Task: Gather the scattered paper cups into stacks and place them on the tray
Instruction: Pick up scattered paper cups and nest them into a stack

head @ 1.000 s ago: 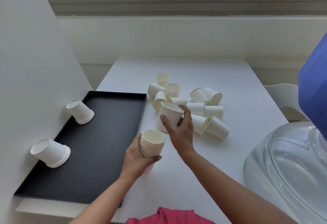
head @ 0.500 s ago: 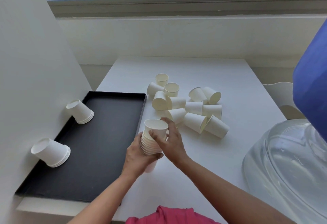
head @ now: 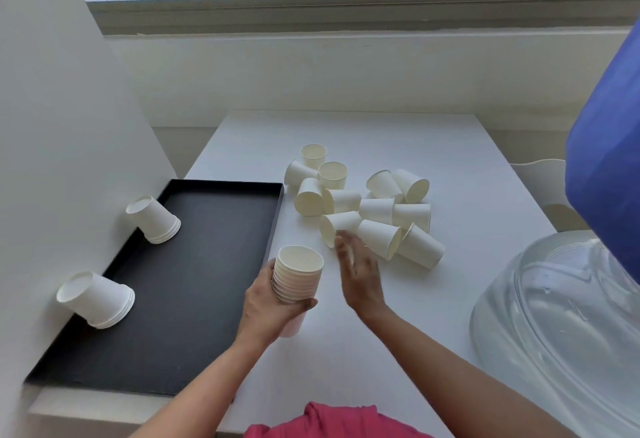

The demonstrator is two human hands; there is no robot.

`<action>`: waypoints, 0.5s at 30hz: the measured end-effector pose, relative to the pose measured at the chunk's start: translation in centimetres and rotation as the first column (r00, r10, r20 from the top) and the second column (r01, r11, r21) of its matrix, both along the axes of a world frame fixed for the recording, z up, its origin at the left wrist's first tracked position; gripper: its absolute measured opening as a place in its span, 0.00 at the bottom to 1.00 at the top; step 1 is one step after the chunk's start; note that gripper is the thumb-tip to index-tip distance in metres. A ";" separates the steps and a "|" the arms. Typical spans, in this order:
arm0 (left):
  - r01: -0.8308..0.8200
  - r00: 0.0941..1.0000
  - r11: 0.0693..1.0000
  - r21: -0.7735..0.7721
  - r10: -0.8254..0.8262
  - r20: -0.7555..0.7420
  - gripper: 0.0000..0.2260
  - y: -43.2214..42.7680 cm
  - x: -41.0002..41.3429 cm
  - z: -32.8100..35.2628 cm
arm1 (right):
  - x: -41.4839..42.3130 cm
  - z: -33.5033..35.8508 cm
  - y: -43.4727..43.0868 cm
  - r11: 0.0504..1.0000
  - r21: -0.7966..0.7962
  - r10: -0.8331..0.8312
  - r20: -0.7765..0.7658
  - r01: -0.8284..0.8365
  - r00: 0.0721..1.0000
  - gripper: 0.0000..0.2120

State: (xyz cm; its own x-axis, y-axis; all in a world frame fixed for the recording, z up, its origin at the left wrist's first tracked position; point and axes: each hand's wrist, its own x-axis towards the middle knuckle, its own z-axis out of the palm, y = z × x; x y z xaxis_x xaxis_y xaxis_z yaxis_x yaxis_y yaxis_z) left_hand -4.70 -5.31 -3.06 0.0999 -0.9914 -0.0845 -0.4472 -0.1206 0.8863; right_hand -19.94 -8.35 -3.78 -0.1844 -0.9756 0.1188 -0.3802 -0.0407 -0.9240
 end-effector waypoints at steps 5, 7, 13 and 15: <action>0.003 1.000 1.000 0.019 -0.003 0.008 0.37 0.0 0.3 -0.2 | -5.9 -0.6 -2.9 0.964 -0.072 -0.264 -0.336 0.255 0.904 0.24; 0.011 1.000 1.000 0.022 -0.011 0.004 0.37 0.0 0.2 -0.2 | -7.7 -1.3 -3.5 0.952 -0.023 -0.283 -0.445 0.305 0.850 0.22; 0.029 0.999 0.999 0.024 -0.030 0.017 0.37 -0.2 -0.1 -0.4 | -10.5 -3.0 -3.7 0.933 0.172 -0.102 -0.717 0.317 0.689 0.22; 0.030 0.999 0.999 0.026 -0.030 0.019 0.38 -0.3 -0.2 -0.5 | -10.6 -3.0 -3.5 0.921 0.221 -0.075 -0.706 0.320 0.704 0.23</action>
